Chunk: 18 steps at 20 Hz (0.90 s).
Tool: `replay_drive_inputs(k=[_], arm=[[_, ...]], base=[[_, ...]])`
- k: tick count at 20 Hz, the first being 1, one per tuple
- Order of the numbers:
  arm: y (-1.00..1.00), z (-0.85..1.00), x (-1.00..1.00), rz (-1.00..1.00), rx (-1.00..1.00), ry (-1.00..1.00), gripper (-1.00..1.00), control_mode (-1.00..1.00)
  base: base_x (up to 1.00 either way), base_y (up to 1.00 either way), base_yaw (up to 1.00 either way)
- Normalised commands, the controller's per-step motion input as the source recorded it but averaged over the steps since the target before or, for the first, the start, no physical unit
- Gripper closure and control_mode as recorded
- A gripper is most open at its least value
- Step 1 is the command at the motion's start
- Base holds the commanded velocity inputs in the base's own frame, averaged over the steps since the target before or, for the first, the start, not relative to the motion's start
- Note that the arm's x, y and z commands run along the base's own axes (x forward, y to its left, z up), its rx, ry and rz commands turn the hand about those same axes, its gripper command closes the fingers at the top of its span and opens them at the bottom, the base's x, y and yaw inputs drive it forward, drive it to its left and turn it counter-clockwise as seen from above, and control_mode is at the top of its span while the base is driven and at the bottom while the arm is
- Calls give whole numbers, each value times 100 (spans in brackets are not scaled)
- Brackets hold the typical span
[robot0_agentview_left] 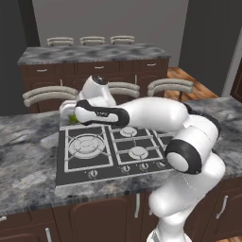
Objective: Turn on the burner for the pot on the stove. Wait thirty seconds for the pot to heat up. Then add the lime to the pot.
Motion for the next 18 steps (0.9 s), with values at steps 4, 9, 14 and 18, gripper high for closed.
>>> replay_drive_inputs(k=[4, 9, 14, 18], arm=[[-74, 69, -14, 11, -2, 15, 100, -100], [-70, 41, -2, 10, -18, 20, 100, -100], [-77, 0, -7, 0, -25, 11, 100, -100], [-87, 0, -5, 0, -13, 0, 100, -100]], base=[[0, 0, 0], [0, 0, 0], [0, 0, 0], [0, 0, 0]])
